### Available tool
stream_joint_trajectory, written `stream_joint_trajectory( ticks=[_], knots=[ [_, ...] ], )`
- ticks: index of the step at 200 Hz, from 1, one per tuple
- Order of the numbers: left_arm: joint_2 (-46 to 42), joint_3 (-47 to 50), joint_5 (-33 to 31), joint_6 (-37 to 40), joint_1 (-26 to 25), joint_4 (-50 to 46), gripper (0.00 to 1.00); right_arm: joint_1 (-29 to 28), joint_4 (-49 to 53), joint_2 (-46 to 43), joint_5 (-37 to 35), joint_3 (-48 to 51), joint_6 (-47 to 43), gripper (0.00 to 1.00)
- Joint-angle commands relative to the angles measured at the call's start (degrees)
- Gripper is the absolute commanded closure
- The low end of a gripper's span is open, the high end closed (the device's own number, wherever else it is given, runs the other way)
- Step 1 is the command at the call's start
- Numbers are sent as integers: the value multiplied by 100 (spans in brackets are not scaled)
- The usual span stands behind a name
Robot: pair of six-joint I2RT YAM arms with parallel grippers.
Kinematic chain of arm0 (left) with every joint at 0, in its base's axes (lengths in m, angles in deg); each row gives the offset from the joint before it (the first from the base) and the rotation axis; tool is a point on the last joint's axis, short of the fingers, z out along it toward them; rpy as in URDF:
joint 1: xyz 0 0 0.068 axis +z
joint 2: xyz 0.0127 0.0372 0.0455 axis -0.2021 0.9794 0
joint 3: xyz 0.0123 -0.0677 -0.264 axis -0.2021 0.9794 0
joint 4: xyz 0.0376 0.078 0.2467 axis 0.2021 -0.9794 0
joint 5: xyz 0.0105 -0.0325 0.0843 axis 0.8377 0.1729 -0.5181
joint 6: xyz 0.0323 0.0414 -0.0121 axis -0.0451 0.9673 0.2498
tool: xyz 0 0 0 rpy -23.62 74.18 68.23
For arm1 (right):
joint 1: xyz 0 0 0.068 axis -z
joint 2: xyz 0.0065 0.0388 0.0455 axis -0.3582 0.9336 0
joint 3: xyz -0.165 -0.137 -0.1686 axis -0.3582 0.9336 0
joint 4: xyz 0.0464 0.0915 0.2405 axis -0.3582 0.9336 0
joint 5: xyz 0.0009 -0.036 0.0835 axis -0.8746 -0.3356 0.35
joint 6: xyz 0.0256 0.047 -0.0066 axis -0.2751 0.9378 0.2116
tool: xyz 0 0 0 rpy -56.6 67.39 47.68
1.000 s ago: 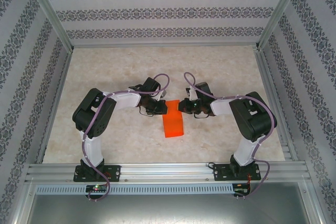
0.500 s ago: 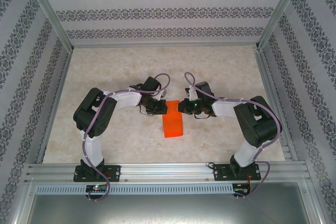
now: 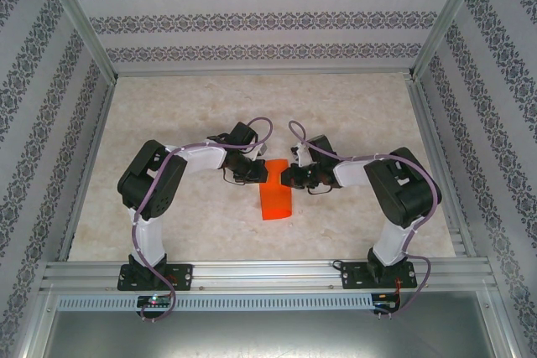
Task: Fold a paper plane with a square sheet of paper (pick it up from the middle)
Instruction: Fold the square sheet of paper in half at the center of the table.
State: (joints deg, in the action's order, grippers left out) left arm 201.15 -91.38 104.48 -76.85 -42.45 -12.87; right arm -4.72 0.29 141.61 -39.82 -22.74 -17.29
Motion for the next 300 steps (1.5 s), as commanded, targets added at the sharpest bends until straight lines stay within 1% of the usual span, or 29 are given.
stream_joint_trajectory(
  ticks=[1, 69, 83, 124, 158, 176, 200, 242, 280, 300],
  knots=[
    [399, 239, -767, 215, 11, -1071, 88, 54, 567, -91, 31, 293, -308, 96],
    [414, 187, -808, 288, 29, -1195, 88, 265, 909, -346, -48, 768, -588, 96],
    [411, 177, -807, 313, 29, -1221, 88, 286, 908, -522, -14, 855, -536, 96],
    [400, 134, -772, 338, 25, -1239, 87, 66, 739, -1061, 206, 737, -95, 96],
    [359, 141, -766, 369, 29, -1266, 88, -167, 482, -1208, 98, 495, 265, 96],
    [359, 168, -755, 374, 23, -1246, 88, -243, 319, -1170, 29, 388, 406, 96],
    [347, 190, -738, 383, 29, -1226, 88, -387, 310, -780, 113, 153, 374, 96],
    [353, 194, -743, 414, 31, -1230, 88, -492, 534, -277, 173, 6, 94, 96],
    [359, 177, -745, 416, 38, -1246, 88, -497, 949, -279, 124, 81, -234, 96],
    [390, 143, -756, 420, 34, -1272, 88, -484, 1000, -305, 197, 205, -294, 96]
  ],
)
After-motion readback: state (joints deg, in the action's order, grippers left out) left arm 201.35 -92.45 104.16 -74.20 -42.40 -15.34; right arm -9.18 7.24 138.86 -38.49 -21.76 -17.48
